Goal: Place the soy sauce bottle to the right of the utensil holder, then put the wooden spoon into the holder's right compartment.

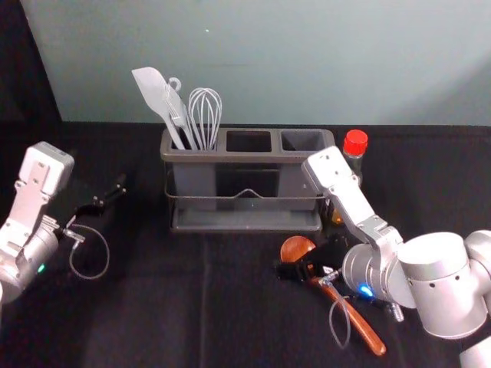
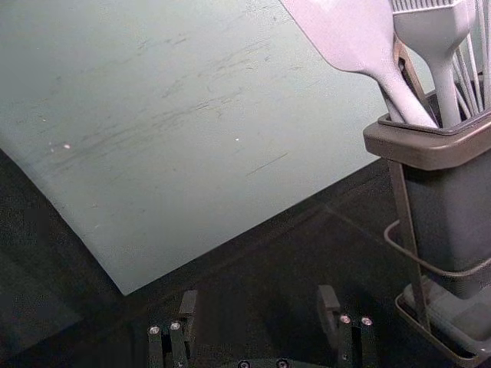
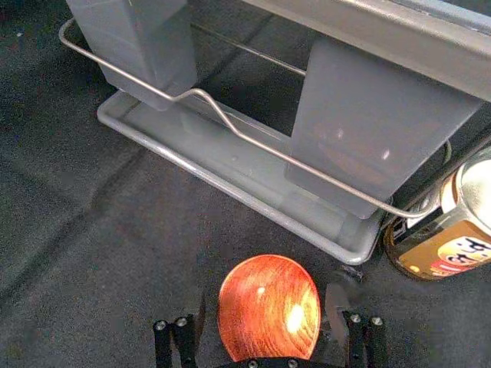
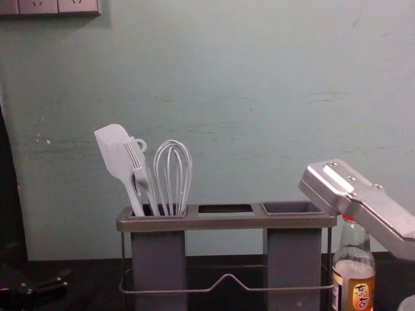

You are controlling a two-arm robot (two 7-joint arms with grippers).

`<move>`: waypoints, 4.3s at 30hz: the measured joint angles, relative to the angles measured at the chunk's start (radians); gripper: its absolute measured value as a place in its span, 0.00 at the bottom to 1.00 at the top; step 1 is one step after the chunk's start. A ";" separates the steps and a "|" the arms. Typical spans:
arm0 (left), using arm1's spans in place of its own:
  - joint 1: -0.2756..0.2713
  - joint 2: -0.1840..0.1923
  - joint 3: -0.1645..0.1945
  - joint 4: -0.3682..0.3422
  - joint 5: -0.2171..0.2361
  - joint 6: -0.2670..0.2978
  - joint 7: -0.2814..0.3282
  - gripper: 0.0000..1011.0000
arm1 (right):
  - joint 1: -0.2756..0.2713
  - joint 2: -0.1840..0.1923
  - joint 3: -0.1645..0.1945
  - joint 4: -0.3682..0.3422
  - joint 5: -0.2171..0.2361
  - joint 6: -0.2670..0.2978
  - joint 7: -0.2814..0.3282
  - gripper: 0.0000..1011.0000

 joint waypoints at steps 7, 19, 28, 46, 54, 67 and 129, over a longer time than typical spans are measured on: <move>0.000 0.000 0.000 0.000 0.000 0.000 0.000 0.99 | 0.011 -0.015 0.002 0.019 -0.012 0.009 0.017 0.99; 0.000 0.000 0.000 0.000 0.000 0.000 0.000 0.99 | 0.018 -0.031 0.012 0.041 -0.033 0.019 0.032 0.99; 0.000 0.000 0.000 0.000 0.000 0.000 0.000 0.99 | 0.017 -0.041 0.023 0.055 -0.046 0.019 0.049 0.99; 0.000 0.000 0.000 0.000 0.000 0.000 0.000 0.99 | 0.008 -0.055 0.044 0.064 -0.078 0.002 0.072 0.85; 0.000 0.000 0.000 0.000 0.000 0.000 0.000 0.99 | -0.029 -0.051 0.064 0.021 -0.090 -0.004 0.080 0.83; 0.000 0.000 0.000 0.000 0.000 0.000 0.000 0.99 | -0.172 0.009 0.119 -0.143 -0.102 -0.111 0.108 0.83; 0.000 0.000 0.000 0.000 0.000 0.000 0.000 0.99 | -0.516 0.029 0.299 -0.233 0.012 -1.226 0.065 0.83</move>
